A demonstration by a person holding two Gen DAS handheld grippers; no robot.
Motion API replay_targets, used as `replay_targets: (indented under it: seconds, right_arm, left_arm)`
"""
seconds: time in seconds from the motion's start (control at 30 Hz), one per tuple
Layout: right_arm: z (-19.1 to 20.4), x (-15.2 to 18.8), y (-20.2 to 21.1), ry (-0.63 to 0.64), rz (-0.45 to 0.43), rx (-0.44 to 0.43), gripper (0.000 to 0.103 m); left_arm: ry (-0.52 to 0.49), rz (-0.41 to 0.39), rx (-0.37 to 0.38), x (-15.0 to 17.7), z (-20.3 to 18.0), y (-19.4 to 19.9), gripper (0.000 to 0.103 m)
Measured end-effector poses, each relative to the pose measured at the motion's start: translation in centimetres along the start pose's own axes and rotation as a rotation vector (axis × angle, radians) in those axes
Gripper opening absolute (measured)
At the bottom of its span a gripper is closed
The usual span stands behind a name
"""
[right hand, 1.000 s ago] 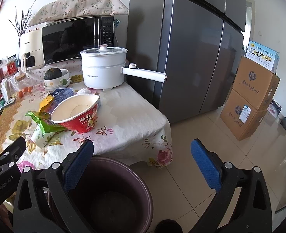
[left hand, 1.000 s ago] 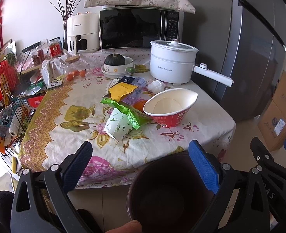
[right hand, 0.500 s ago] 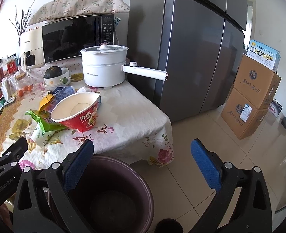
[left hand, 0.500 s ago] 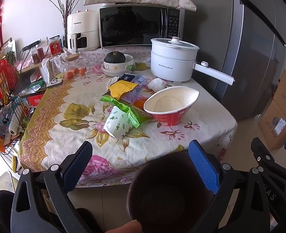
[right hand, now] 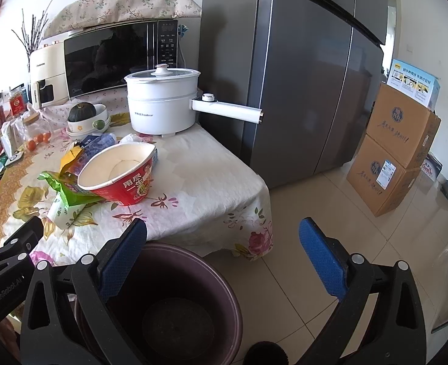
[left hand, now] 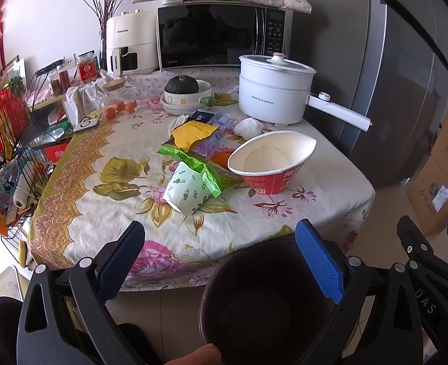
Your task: Collect trash
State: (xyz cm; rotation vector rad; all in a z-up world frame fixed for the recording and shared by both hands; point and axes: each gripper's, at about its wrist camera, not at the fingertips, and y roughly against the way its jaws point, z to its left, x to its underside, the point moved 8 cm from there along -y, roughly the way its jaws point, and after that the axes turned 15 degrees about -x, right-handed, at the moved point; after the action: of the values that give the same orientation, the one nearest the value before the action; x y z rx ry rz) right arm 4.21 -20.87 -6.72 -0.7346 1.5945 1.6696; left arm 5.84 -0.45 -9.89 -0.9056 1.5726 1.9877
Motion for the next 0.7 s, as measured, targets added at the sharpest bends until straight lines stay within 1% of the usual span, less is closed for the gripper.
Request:
replay_targets:
  seconds: [0.07,0.17,0.2,0.3,0.33,0.37,0.43,0.5,0.53,0.6,0.63,0.67,0.7]
  right_arm:
    - [-0.2,0.2,-0.3,-0.031,0.016,-0.024,0.096]
    - [-0.5,0.7,-1.5,-0.123,0.059,-0.116,0.096]
    - [-0.4,0.9,-2.0,-0.165,0.082,-0.156,0.096]
    - [0.2,1.0,-3.3,-0.227,0.130,-0.230,0.096]
    - [0.6,0.8,-3.8,-0.243,0.147,-0.254,0.096]
    - [0.9,0.5,-4.1,-0.260,0.158,-0.272,0.096]
    - [1.2,-0.2,-4.6,-0.272,0.164,-0.293,0.096]
    - [1.7,-1.7,-5.2,-0.243,0.170,-0.296,0.096]
    - [1.8,-2.7,-5.5,-0.223,0.172,-0.293,0.096]
    - [2.3,-4.8,-6.3,-0.178,0.172,-0.281,0.096]
    - [2.4,-5.9,-6.8,-0.160,0.174,-0.279,0.096]
    - [2.5,-6.9,-7.3,-0.149,0.175,-0.279,0.096]
    - [2.6,-8.0,-8.0,-0.141,0.170,-0.277,0.096]
  left_arm:
    - [0.040,0.037,0.026,-0.3,0.2,-0.6,0.096]
    - [0.107,0.111,0.062,-1.0,1.5,-2.3,0.096]
    - [0.113,0.136,0.072,-1.2,1.7,-2.9,0.096]
    - [0.154,0.227,0.126,-2.0,2.1,-5.0,0.096]
    - [0.149,0.236,0.117,-2.3,2.4,-5.7,0.096]
    - [0.161,0.254,0.127,-3.0,2.7,-6.4,0.096]
    - [0.189,0.258,0.129,-4.7,3.5,-7.4,0.096]
    - [0.240,0.244,0.135,-7.6,4.6,-8.0,0.096]
    - [0.267,0.228,0.149,-9.3,5.2,-8.0,0.096]
    - [0.306,0.167,0.200,-12.8,5.9,-8.0,0.096]
    - [0.311,0.129,0.215,-14.5,6.1,-8.1,0.096]
    - [0.296,0.105,0.204,-15.6,6.0,-8.5,0.096]
    - [0.260,0.104,0.191,-16.5,5.6,-9.6,0.097]
